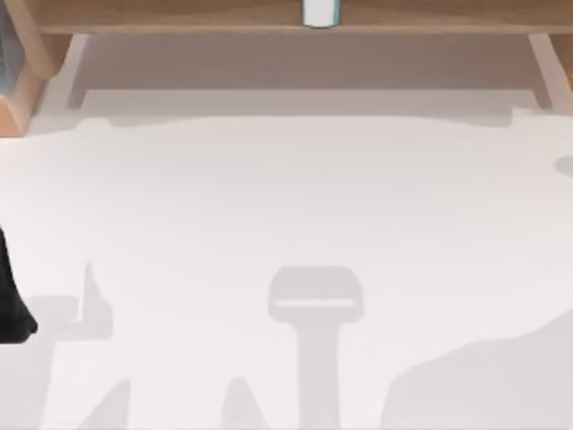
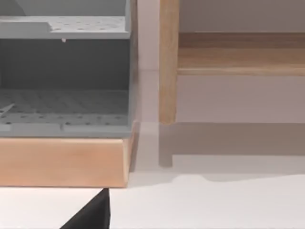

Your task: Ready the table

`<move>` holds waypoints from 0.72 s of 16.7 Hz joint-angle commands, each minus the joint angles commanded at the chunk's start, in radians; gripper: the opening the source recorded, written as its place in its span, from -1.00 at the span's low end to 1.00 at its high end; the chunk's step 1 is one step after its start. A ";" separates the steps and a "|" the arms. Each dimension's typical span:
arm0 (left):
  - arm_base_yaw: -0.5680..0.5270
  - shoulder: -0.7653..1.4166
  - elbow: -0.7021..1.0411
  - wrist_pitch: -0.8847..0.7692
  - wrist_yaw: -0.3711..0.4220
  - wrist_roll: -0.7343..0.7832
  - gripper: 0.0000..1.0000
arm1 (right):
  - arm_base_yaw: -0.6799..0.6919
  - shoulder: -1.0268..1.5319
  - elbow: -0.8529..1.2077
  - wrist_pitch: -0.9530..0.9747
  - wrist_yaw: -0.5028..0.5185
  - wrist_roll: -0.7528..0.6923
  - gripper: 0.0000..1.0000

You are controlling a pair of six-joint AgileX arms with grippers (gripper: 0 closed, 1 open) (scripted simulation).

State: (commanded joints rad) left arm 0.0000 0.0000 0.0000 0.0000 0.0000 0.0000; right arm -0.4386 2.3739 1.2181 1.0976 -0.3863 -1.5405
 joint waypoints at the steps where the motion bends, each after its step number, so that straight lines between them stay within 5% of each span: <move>1: 0.000 0.000 0.000 0.000 0.000 0.000 1.00 | 0.006 -0.021 -0.011 -0.011 0.002 0.015 1.00; 6: 0.000 0.000 0.000 0.000 0.000 0.000 1.00 | 0.065 -0.282 -0.151 -0.137 0.037 0.190 1.00; 12: 0.000 0.000 0.000 0.000 0.000 0.000 1.00 | 0.168 -0.926 -0.447 -0.403 0.136 0.572 1.00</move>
State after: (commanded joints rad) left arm 0.0000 0.0000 0.0000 0.0000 0.0000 0.0000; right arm -0.2704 1.4481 0.7708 0.6947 -0.2498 -0.9685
